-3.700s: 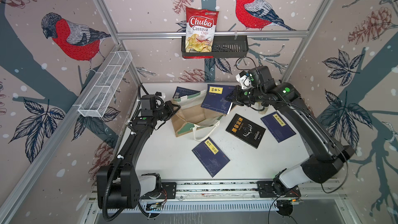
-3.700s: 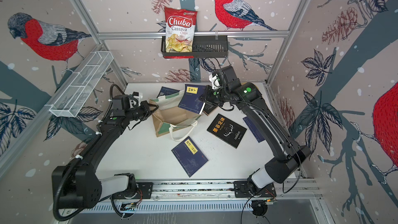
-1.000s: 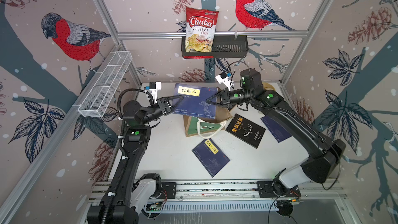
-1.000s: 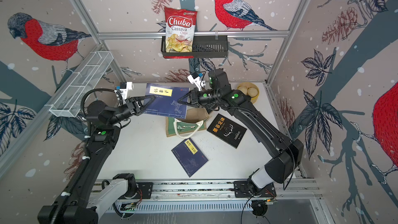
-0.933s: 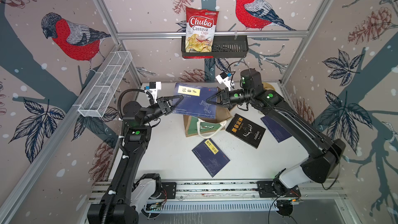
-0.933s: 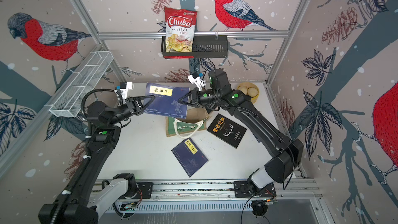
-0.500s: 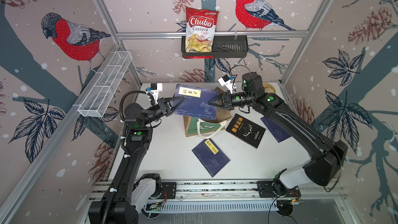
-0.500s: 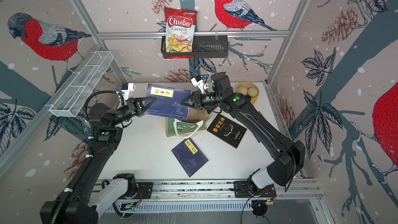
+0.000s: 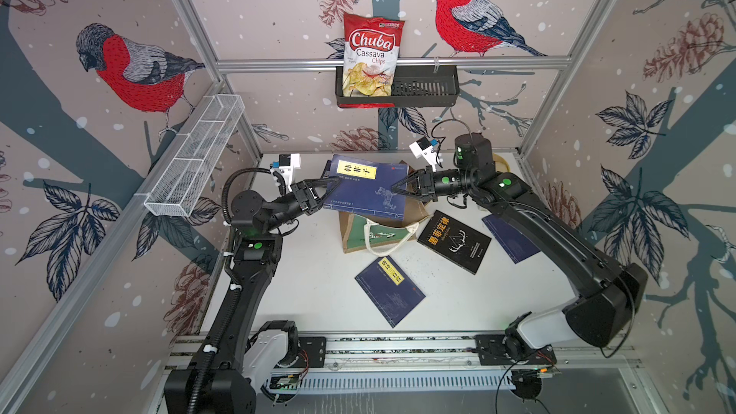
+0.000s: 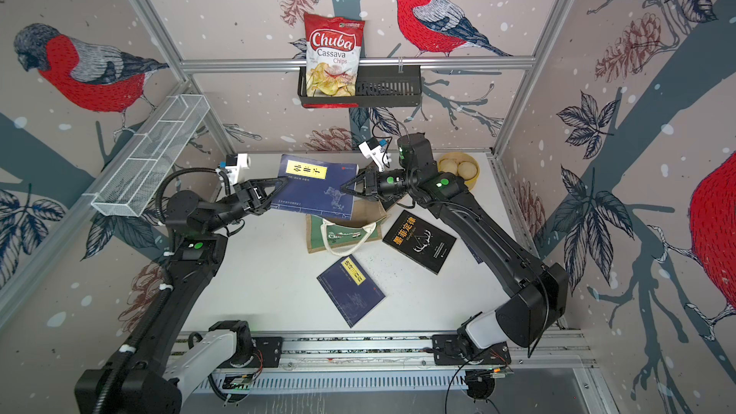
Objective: Take out the books from the canvas bag
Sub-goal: Place the book at the center of the board.
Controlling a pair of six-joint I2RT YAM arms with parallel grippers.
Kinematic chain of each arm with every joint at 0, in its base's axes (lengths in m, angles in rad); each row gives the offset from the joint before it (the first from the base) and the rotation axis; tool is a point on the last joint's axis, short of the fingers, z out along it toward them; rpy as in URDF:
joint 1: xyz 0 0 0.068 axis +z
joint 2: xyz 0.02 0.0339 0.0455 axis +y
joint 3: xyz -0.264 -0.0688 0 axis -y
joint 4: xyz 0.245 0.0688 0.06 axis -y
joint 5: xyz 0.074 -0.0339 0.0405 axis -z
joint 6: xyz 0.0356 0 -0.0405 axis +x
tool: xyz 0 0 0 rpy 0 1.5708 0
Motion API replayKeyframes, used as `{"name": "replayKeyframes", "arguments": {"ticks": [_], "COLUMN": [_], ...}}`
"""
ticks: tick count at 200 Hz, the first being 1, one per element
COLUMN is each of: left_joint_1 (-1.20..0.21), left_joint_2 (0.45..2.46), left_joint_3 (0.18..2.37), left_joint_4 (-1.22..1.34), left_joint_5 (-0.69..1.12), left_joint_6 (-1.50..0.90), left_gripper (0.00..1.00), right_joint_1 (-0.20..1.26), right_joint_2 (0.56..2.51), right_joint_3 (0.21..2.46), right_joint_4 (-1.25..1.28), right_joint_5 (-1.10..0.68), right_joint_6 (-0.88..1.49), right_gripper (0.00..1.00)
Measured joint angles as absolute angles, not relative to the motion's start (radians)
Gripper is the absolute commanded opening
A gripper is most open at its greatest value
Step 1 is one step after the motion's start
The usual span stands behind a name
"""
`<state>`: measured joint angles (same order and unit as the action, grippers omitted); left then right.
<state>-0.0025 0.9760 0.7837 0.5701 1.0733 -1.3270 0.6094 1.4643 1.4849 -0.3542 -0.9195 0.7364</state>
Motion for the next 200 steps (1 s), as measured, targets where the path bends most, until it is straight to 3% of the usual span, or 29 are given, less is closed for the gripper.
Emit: {"name": "replayKeyframes", "arguments": {"ticks": [22, 47, 57, 70, 83, 124, 170, 187, 200], "left_joint_1": [-0.002, -0.002, -0.002, -0.002, -0.002, -0.002, -0.002, -0.002, -0.002], "left_joint_2": [0.979, 0.985, 0.985, 0.985, 0.984, 0.982, 0.977, 0.977, 0.977], "left_joint_3": [0.791, 0.796, 0.799, 0.799, 0.801, 0.803, 0.804, 0.804, 0.804], "left_joint_4": [0.570, 0.566, 0.566, 0.565, 0.557, 0.525, 0.511, 0.511, 0.511], "left_joint_5": [1.079, 1.089, 1.091, 1.094, 1.096, 1.101, 1.103, 1.103, 1.103], "left_joint_6": [-1.326, -1.316, -1.313, -1.308, -1.306, -1.278, -1.264, -1.263, -1.259], "left_gripper": [0.15, 0.11, 0.18, 0.37, 0.39, 0.30, 0.03, 0.00, 0.00], "right_joint_1": [0.599, 0.593, 0.594, 0.595, 0.601, 0.630, 0.635, 0.634, 0.632], "right_joint_2": [1.461, 1.462, 1.462, 1.467, 1.472, 1.490, 1.492, 1.492, 1.491], "right_joint_3": [1.485, 1.500, 1.507, 1.514, 1.516, 1.536, 1.539, 1.538, 1.536], "right_joint_4": [-0.367, -0.386, -0.391, -0.395, -0.398, -0.406, -0.406, -0.409, -0.415], "right_joint_5": [-0.929, -0.933, -0.934, -0.934, -0.932, -0.925, -0.921, -0.915, -0.913], "right_joint_6": [0.725, 0.702, 0.699, 0.695, 0.695, 0.694, 0.683, 0.680, 0.680], "right_gripper": [0.04, 0.04, 0.04, 0.04, 0.04, 0.04, 0.04, 0.12, 0.32]}}
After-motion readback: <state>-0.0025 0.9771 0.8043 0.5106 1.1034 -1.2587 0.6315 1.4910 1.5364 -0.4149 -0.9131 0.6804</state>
